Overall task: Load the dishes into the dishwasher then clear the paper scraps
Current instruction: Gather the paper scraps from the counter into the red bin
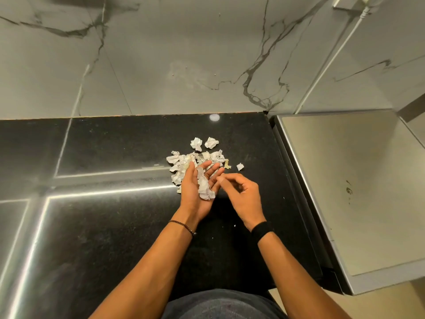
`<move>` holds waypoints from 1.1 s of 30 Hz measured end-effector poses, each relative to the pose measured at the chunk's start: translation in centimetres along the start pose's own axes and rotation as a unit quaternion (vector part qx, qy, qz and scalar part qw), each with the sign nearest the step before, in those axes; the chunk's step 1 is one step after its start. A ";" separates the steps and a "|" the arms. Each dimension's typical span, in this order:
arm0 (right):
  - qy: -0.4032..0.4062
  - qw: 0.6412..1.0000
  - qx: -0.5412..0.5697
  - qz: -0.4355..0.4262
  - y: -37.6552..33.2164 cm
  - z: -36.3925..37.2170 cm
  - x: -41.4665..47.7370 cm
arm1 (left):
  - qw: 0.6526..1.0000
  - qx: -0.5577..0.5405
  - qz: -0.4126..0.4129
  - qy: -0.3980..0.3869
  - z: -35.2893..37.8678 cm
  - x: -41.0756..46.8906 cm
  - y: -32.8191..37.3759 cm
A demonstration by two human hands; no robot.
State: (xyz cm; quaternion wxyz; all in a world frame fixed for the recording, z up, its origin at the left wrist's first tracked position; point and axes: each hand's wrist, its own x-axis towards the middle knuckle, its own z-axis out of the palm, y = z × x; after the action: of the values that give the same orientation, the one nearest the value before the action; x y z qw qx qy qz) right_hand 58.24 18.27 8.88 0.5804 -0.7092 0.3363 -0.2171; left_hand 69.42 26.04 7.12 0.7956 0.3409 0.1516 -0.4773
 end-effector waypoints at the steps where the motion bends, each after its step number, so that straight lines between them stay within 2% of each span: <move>1: 0.035 0.999 -0.004 0.007 0.5 -0.3 0.2 | 1.000 -0.015 -0.006 0.001 -0.1 0.0 0.0; 3: 0.111 0.993 -0.034 0.023 2.0 -1.1 1.2 | 0.999 -0.040 -0.012 0.008 -0.3 0.0 -0.1; 5: 0.131 0.985 -0.113 0.031 3.3 -2.0 2.7 | 0.998 -0.052 -0.017 0.014 -0.4 -0.3 -0.3; 9: 0.060 0.944 -0.323 -0.018 4.9 -2.9 5.8 | 0.999 -0.041 -0.011 0.020 -0.2 -0.8 -0.9; 12: 0.022 0.912 -0.405 -0.068 5.1 -3.4 7.0 | 0.999 -0.025 0.002 0.019 0.5 -0.9 -1.2; 14: 0.020 0.917 -0.394 -0.064 5.0 -3.7 6.9 | 0.999 -0.020 0.013 0.021 1.0 -0.7 -1.5; 15: 0.033 0.932 -0.357 -0.054 4.8 -3.9 6.6 | 0.999 -0.016 0.016 0.022 1.3 -0.6 -1.7; 17: 0.055 0.974 -0.216 -0.030 3.3 -4.1 5.2 | 0.999 -0.005 0.017 0.028 1.8 -0.4 -2.4; 19: 0.014 0.996 -0.080 -0.034 1.4 -4.3 3.9 | 0.999 -0.003 0.013 0.035 2.5 -0.1 -3.3; 21: -0.061 0.997 -0.025 -0.033 0.5 -4.3 3.2 | 0.999 -0.013 0.013 0.036 3.1 0.1 -4.0; 23: -0.071 0.995 -0.052 -0.052 0.4 -4.5 3.7 | 0.998 -0.046 0.011 0.037 3.5 0.1 -4.5; 25: -0.019 0.995 -0.077 -0.066 1.2 -4.8 5.3 | 0.996 -0.078 0.015 0.046 3.5 0.0 -4.7; 27: -0.004 0.988 -0.133 -0.073 2.1 -4.9 7.2 | 0.993 -0.092 0.027 0.061 3.2 -0.1 -4.8; 31: -0.099 0.948 -0.290 -0.091 4.6 -3.7 10.0 | 0.988 -0.105 0.065 0.091 2.6 -0.6 -4.7; 33: -0.098 0.931 -0.324 -0.138 5.2 -3.2 10.4 | 0.986 -0.105 0.080 0.102 2.5 -0.8 -4.6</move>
State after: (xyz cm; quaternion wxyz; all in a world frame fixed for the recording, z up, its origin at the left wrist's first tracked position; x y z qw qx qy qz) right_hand 61.96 8.02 3.72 0.3136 -0.9158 0.2285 -0.1039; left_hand 64.85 23.41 7.60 0.8430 0.3135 0.2529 -0.3565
